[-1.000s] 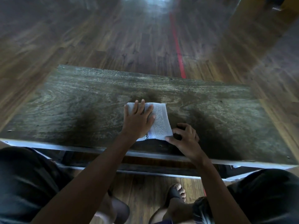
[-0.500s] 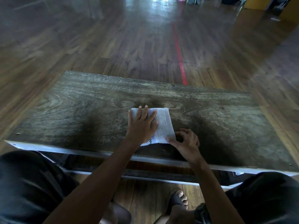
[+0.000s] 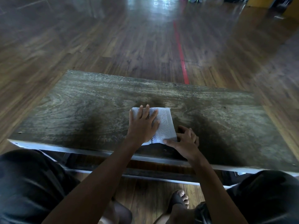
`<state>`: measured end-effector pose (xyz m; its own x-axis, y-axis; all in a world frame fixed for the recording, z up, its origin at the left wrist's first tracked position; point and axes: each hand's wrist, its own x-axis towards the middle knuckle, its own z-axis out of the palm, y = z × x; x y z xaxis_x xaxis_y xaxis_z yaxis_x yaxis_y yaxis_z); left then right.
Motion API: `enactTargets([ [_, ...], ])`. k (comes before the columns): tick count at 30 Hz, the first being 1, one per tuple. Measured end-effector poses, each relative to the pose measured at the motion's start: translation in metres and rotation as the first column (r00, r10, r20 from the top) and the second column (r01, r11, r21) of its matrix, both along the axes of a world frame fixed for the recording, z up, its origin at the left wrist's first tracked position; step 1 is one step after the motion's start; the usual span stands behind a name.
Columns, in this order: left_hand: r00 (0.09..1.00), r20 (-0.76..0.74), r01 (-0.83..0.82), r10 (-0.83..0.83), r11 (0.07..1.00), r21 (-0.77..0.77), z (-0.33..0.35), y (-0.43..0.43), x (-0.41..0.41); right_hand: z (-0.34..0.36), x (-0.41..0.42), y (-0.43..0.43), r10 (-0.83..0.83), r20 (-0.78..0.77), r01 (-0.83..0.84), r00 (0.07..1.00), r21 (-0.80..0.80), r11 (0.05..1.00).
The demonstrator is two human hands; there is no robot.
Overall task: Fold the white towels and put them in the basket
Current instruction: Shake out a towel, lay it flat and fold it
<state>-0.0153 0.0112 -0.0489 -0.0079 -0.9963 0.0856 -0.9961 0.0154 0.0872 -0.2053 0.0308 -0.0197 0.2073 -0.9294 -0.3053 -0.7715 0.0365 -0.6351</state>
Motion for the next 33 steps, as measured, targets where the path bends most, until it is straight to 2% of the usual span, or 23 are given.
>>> enactTargets([
  [4,1.0,-0.017,0.009,-0.009,1.0,0.017,0.002,0.001,0.003,-0.001,-0.015,-0.003,0.031,-0.034,-0.031,0.999,-0.001,1.0],
  [8,0.998,-0.055,0.025,-0.024,0.999,0.024,0.004,0.001,0.003,0.002,-0.017,-0.004,0.026,-0.002,-0.026,1.0,0.022,0.999],
  [11,0.963,-0.271,0.007,0.003,0.999,0.036,0.01,0.006,0.007,0.009,-0.008,-0.006,-0.18,0.231,0.17,0.956,0.064,0.983],
  [12,0.941,-0.337,-0.007,0.012,1.0,0.017,0.014,0.009,0.009,0.011,-0.002,-0.008,-0.242,0.251,0.246,0.937,0.017,0.969],
  [13,0.928,-0.371,-0.026,0.021,1.0,-0.008,0.017,0.012,0.01,0.012,0.005,-0.008,-0.25,0.181,0.272,0.951,-0.11,0.956],
  [14,0.929,-0.369,-0.05,0.036,0.998,-0.031,0.019,0.017,0.011,0.012,0.014,-0.008,-0.219,0.064,0.228,0.974,-0.27,0.936],
  [16,0.946,-0.313,-0.097,0.083,0.995,-0.029,0.018,0.031,0.012,0.009,0.035,-0.005,-0.072,-0.124,0.004,0.99,-0.476,0.879],
  [19,0.972,-0.195,-0.122,0.13,0.991,0.051,0.006,0.051,0.012,-0.007,0.054,-0.003,0.167,-0.374,-0.349,0.912,-0.495,0.796],
  [21,0.984,-0.125,-0.123,0.127,0.992,0.04,-0.001,0.056,0.014,-0.018,0.053,-0.007,0.207,-0.476,-0.442,0.854,-0.457,0.772],
  [24,0.991,-0.069,-0.115,0.117,0.993,0.031,-0.003,0.055,0.018,-0.024,0.045,-0.017,0.184,-0.552,-0.452,0.813,-0.401,0.797],
  [26,0.988,-0.088,-0.121,0.126,0.991,0.057,-0.003,0.053,0.018,-0.024,0.04,-0.024,0.168,-0.564,-0.432,0.809,-0.376,0.82],
  [30,0.969,-0.2,-0.132,0.144,0.989,0.073,-0.004,0.052,0.02,-0.027,0.035,-0.034,0.147,-0.455,-0.304,0.878,-0.292,0.907],
  [33,0.933,-0.299,-0.182,0.198,0.98,0.08,-0.003,0.053,0.018,-0.029,0.036,-0.03,0.0,-0.318,-0.098,0.948,-0.292,0.951],
])
